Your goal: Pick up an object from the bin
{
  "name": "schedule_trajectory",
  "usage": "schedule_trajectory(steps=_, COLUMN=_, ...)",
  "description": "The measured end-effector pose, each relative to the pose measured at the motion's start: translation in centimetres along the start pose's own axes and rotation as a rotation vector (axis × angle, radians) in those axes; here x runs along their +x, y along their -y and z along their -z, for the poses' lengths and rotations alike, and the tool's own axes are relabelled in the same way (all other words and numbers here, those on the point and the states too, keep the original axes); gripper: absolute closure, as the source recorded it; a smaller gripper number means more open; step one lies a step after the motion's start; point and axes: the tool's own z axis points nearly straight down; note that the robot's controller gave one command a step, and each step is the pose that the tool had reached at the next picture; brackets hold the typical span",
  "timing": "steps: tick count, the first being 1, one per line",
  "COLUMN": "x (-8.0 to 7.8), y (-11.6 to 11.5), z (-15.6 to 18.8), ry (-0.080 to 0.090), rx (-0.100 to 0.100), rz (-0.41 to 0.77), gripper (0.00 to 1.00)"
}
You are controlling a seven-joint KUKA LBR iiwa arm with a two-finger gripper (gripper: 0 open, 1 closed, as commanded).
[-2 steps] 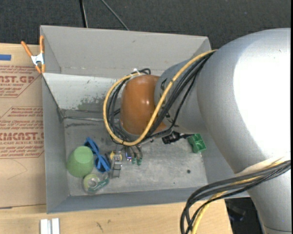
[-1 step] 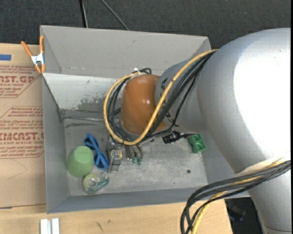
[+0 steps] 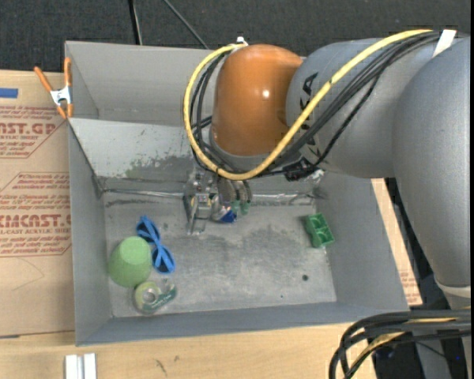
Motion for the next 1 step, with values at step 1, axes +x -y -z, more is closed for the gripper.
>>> schedule_trajectory(steps=1, x=2.04, y=-0.25, z=6.63, ry=-0.002, rx=0.0, rz=-0.003, gripper=1.0)
